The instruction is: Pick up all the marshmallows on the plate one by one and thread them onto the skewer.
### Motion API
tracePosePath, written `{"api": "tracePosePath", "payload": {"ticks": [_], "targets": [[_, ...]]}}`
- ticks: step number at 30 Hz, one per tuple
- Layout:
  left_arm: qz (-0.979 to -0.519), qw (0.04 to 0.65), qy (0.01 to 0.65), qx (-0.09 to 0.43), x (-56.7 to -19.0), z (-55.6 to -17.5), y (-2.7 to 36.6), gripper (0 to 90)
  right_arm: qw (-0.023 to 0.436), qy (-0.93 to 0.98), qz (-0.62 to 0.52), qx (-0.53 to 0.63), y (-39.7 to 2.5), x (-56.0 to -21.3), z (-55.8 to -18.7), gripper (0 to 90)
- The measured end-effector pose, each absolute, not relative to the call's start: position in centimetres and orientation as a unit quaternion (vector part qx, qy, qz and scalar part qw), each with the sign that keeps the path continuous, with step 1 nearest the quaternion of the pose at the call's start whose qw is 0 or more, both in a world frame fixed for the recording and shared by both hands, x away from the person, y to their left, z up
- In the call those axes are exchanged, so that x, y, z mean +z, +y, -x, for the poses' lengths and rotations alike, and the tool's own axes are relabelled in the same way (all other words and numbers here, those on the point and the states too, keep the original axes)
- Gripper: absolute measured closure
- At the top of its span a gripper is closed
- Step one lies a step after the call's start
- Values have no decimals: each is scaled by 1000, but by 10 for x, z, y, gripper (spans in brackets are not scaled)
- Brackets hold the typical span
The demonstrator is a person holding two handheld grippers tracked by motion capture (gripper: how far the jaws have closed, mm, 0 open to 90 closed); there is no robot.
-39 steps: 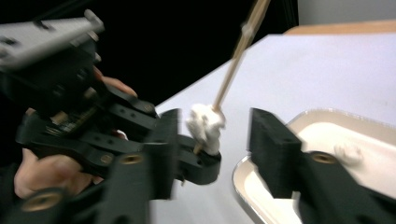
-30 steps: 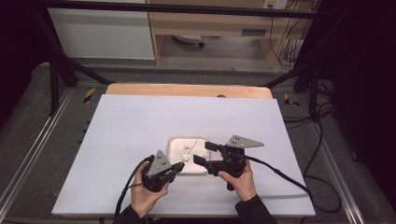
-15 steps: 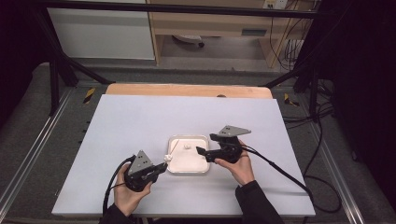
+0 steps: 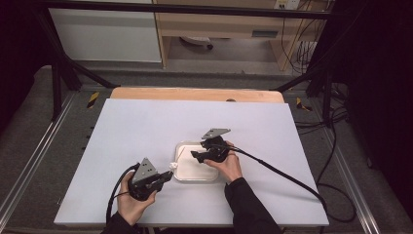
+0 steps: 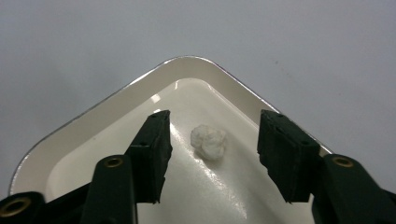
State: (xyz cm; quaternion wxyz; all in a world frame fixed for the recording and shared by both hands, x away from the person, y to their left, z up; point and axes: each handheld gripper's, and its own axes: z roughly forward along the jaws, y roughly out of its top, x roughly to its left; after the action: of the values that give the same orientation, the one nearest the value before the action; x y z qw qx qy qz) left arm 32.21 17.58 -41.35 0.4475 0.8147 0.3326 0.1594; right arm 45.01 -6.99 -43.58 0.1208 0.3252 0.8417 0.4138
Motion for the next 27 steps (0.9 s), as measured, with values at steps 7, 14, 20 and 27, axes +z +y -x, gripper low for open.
{"api": "tracePosePath", "payload": {"ticks": [7, 14, 20, 27], "targets": [[-815, 447, 333, 159, -414, -323, 176, 887, 107, 851, -321, 401, -66, -445, -456, 573], [-816, 445, 333, 158, -415, -323, 175, 887, 105, 856, -314, 397, -65, -451, -459, 683], [-816, 445, 333, 159, -415, -322, 176, 887, 111, 860, -304, 395, -68, -447, -456, 742], [-816, 448, 329, 160, -413, -320, 174, 887, 98, 838, -291, 451, -82, -414, -435, 751]]}}
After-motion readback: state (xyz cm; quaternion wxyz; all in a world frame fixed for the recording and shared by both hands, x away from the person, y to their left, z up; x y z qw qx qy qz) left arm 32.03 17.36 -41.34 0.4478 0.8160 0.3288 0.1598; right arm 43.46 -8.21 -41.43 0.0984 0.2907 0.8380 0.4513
